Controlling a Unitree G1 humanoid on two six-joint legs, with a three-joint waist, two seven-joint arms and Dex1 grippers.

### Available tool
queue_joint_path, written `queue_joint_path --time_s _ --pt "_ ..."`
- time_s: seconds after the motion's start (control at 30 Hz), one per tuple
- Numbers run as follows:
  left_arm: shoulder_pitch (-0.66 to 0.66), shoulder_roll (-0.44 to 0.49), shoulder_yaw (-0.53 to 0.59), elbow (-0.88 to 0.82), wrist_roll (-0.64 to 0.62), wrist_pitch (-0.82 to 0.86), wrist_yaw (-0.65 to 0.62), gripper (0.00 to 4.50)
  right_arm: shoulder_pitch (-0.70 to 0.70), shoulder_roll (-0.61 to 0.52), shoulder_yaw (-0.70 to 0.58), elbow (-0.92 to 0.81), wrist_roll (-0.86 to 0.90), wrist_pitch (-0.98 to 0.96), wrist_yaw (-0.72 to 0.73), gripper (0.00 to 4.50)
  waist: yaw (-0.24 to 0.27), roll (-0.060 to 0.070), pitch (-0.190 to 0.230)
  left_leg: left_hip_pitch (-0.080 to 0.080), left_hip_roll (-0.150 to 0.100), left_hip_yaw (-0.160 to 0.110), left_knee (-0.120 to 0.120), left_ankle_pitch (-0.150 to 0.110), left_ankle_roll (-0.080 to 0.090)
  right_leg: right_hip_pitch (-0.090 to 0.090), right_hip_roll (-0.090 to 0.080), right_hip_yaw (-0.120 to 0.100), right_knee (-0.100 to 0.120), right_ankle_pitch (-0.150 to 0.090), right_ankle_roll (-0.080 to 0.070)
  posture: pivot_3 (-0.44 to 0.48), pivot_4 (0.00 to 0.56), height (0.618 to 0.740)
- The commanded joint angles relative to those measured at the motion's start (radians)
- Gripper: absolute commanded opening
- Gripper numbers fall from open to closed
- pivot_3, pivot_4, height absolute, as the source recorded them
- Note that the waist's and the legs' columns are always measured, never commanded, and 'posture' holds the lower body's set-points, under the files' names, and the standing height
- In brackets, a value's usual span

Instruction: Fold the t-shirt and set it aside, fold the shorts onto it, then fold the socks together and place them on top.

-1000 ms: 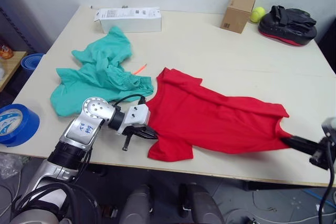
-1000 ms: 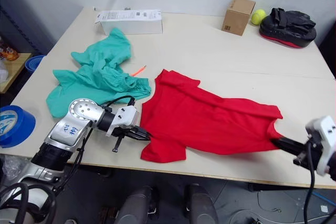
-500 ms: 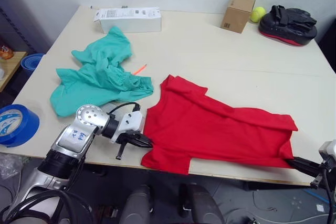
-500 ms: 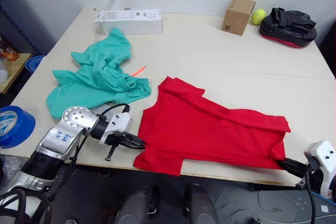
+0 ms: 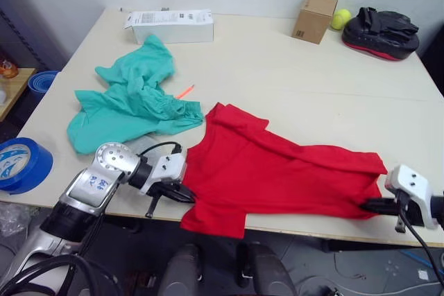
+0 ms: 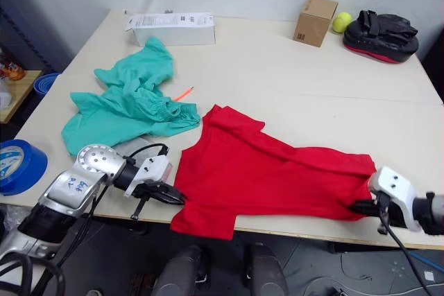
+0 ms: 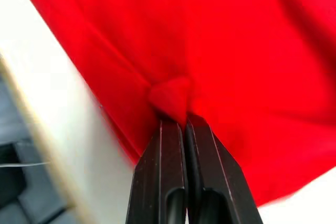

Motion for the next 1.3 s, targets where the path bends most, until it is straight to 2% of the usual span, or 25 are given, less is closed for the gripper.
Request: queue_joint_path --time_s 0.03,0.17,0.37,0.43,0.47,0.57,0.67,0.73,0.8,0.83,0.93,1.0,1.13,1.23,1.3 --pt "-0.055 -0.016 -0.002 0.051 0.016 -0.018 -0.007 0.0 -0.112 -0.022 0.057 0.08 -0.034 -0.025 0.014 0.05 0.002 0.0 0.0 0.0 0.0 0.0 0.0 0.0 0.0 0.0 0.0 0.0 0.0 0.0 0.0 0.0 0.15 0.74" --pt "-0.087 -0.035 0.001 0.076 0.019 -0.024 -0.004 0.0 -0.197 -0.01 0.086 0.133 -0.036 -0.042 0.022 0.05 0.003 0.0 0.0 -0.001 0.0 0.0 -0.001 0.0 -0.001 -0.001 0.001 -0.001 0.001 -0.001 0.0 0.0 0.15 0.74" --pt "-0.039 0.004 -0.017 0.021 0.007 0.002 -0.053 0.0 -0.072 -0.087 0.099 0.078 -0.016 -0.035 0.157 0.05 0.007 0.001 0.0 -0.002 0.0 0.0 0.001 0.0 0.0 -0.001 0.001 -0.001 0.001 0.0 0.001 0.0 0.15 0.74" --pt "-0.041 0.007 -0.027 0.032 0.021 -0.014 -0.063 0.0 -0.068 -0.093 0.109 0.085 -0.032 -0.064 0.151 0.05 0.005 0.001 0.0 0.0 0.0 0.0 0.001 0.0 0.0 0.0 0.001 -0.001 0.002 0.0 0.001 0.0 0.15 0.74" --pt "-0.058 -0.007 -0.031 0.067 0.043 -0.043 -0.046 0.0 -0.108 -0.07 0.12 0.111 -0.057 -0.079 0.102 0.05 0.004 0.001 0.0 0.0 0.0 0.0 0.001 0.0 0.0 0.001 0.001 -0.001 0.002 0.0 0.001 0.0 0.15 0.74" --pt "-0.157 -0.084 -0.029 0.228 0.126 -0.113 0.081 0.0 -0.261 0.022 0.135 0.189 -0.106 -0.119 -0.054 0.05 -0.003 0.0 0.0 0.005 0.0 0.0 0.002 0.0 0.0 0.006 0.001 0.0 0.0 0.002 0.001 0.0 0.15 0.74" --pt "-0.402 -0.242 0.117 0.498 0.108 -0.191 0.359 0.0 -0.496 0.169 0.056 0.247 -0.073 -0.21 -0.268 0.05 -0.002 0.0 0.001 0.006 0.0 0.0 0.002 0.002 0.0 0.007 0.001 0.0 0.0 0.002 0.001 0.0 0.15 0.74" --pt "-0.585 -0.299 0.249 0.665 0.07 -0.306 0.561 0.0 -0.636 0.228 -0.014 0.275 -0.049 -0.301 -0.395 0.05 0.0 -0.002 0.005 -0.002 0.0 0.0 0.005 0.004 -0.001 -0.001 0.001 -0.001 0.003 0.005 0.002 0.0 0.15 0.74" --pt "-0.699 -0.305 0.325 0.768 0.049 -0.393 0.636 0.0 -0.718 0.241 -0.051 0.288 -0.031 -0.321 -0.449 0.05 0.003 -0.002 0.006 -0.018 -0.001 0.0 0.009 0.006 -0.002 -0.017 0.001 0.0 0.01 0.006 0.004 0.0 0.15 0.74" --pt "-0.748 -0.292 0.352 0.799 0.04 -0.429 0.646 0.0 -0.755 0.234 -0.073 0.289 -0.009 -0.305 -0.462 0.05 0.004 -0.001 0.006 -0.024 -0.001 0.001 0.01 0.011 -0.01 -0.024 0.001 -0.001 0.014 0.006 0.005 0.0 0.15 0.74" --pt "-0.853 -0.251 0.419 0.782 -0.032 -0.369 0.568 0.0 -0.838 0.186 -0.167 0.281 0.124 -0.14 -0.434 0.05 0.006 -0.001 0.006 -0.02 -0.001 0.006 -0.001 0.009 -0.011 -0.024 0.001 -0.004 0.011 0.006 0.004 0.0 0.15 0.74" --pt "-0.824 -0.221 0.41 0.671 -0.089 -0.25 0.436 0.0 -0.789 0.129 -0.202 0.248 0.204 -0.034 -0.328 0.05 0.011 -0.001 0.005 -0.02 -0.001 0.008 -0.002 0.008 -0.01 -0.025 0.0 -0.005 0.008 0.005 0.003 0.0 0.15 0.74" --pt "-0.563 -0.095 0.303 0.279 -0.205 0.031 0.161 0.0 -0.516 -0.001 -0.264 0.205 0.304 0.108 -0.044 0.05 0.024 0.0 0.005 -0.019 -0.001 0.011 0.0 0.002 -0.004 -0.021 0.0 -0.003 0.006 0.005 0.003 0.0 0.15 0.74" --pt "-0.367 0.005 0.241 0.069 -0.226 0.125 0.072 0.0 -0.301 -0.062 -0.283 0.185 0.302 0.12 0.099 0.05 0.024 0.0 0.006 -0.018 -0.001 0.014 0.006 0.0 0.0 -0.018 0.0 0.0 0.007 0.005 0.004 0.0 0.15 0.74" --pt "-0.302 0.041 0.221 -0.001 -0.231 0.194 0.061 0.0 -0.21 -0.083 -0.275 0.175 0.285 0.116 0.14 0.05 0.023 0.0 0.006 -0.019 -0.001 0.015 0.012 0.0 0.002 -0.018 -0.001 0.002 0.006 0.007 0.007 0.0 0.15 0.74"
